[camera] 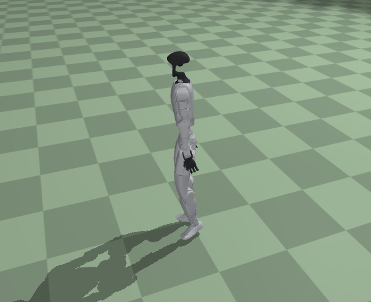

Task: In place motions

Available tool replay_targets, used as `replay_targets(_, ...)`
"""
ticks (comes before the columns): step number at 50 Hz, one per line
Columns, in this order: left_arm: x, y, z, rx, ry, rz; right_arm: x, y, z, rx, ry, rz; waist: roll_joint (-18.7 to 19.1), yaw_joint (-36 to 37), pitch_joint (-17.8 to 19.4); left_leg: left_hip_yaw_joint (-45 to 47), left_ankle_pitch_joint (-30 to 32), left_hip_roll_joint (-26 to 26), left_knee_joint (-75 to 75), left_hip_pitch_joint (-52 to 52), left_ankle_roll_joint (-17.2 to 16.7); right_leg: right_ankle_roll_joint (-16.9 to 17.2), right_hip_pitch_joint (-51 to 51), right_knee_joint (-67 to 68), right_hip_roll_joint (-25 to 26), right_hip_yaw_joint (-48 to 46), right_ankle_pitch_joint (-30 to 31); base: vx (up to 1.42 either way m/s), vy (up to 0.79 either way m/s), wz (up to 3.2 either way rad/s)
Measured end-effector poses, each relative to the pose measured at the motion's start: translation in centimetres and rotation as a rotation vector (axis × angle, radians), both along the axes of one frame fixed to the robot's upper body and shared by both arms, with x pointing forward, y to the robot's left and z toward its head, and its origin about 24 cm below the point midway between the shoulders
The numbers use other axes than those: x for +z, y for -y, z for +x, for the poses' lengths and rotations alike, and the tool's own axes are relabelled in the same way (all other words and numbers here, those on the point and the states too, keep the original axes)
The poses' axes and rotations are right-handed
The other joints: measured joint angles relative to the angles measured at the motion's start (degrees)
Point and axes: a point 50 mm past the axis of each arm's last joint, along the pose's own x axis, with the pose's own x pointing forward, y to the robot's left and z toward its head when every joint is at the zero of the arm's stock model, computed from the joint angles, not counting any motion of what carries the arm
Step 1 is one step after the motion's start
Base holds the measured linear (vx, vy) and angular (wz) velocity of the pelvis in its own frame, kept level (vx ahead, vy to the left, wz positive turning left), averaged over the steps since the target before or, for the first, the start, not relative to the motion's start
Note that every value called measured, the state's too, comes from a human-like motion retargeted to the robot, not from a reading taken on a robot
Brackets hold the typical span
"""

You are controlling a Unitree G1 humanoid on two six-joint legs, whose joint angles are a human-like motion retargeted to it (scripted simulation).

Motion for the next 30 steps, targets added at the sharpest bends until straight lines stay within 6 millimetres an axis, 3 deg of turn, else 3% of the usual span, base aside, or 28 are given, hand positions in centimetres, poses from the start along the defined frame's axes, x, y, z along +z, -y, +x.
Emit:
replay_targets(5, 0.0, 0.1, -0.8, 0.061, -0.026, -0.005, 0.0, -0.2, -0.3, 0.004, -0.017, 0.016, -0.1, 0.8, -1.5, 6.2, 1.0, 0.1, -1.7, 2.9, 1.0, -0.1, 0.6, 0.6, -0.9, -5.7, -2.0, 0.26, 0.01, 1.68)
replay_targets(7, 0.1, 0.1, -1.2, 0.064, -0.035, -0.001, 0.0, -0.1, -0.5, 0.011, -0.016, 0.013, 1.6, 1.2, -2.0, 4.4, 1.3, -0.5, -5.2, 3.6, -2.0, -0.5, 1.1, 0.9, 0.8, -8.1, -3.2, 0.32, 0.07, 1.53)
replay_targets(12, 0.1, 0.3, -1.6, 0.068, -0.049, -0.008, 0.1, 0.3, -0.4, 0.014, -0.015, 0.002, 3.9, 4.3, -1.9, -3.3, 3.6, -2.9, -12.5, 3.7, -1.4, -1.2, 2.9, 2.2, 2.6, -12.1, -5.3, 0.34, 0.11, 0.95)
replay_targets(22, 0.1, 0.1, -2.3, 0.112, -0.07, 0.01, -0.1, -0.3, 1.5, -0.035, 0.091, 0.029, 5.5, 7.7, -1.7, -14.0, 4.8, -4.3, -13.1, 2.3, 0.5, -2.3, 6.0, 8.4, 0.3, -20.8, -7.6, 0.32, 0.12, 0.77)
replay_targets(26, 0.1, 0.7, -2.1, 0.123, -0.071, -0.014, 0.1, 0.4, 2.1, -0.029, 0.139, 0.024, 9.7, 6.2, -2.5, -18.2, 5.5, -1.5, -12.6, 0.6, 0.8, -8.2, 1.0, 23.5, -3.4, -14.7, -6.6, 0.31, 0.19, 1.0)
replay_targets(28, 0.1, 0.6, -1.8, 0.108, -0.064, -0.012, 0.2, 0.6, 1.9, -0.031, 0.144, 0.019, 10.6, 4.9, -3.0, -20.4, 6.2, -1.2, -12.8, -0.3, 0.9, -11.2, -4.3, 31.3, -4.0, -4.8, -6.9, 0.28, 0.11, 1.33)
replay_targets(30, 0.1, 0.1, -1.4, 0.085, -0.052, -0.004, 0.1, 0.6, 1.5, -0.044, 0.135, 0.013, 10.8, 2.8, -3.0, -22.8, 7.3, -1.5, -13.2, -1.1, 1.0, -11.0, -8.2, 34.3, -0.5, 7.0, -6.3, 0.23, 0.04, 1.71)
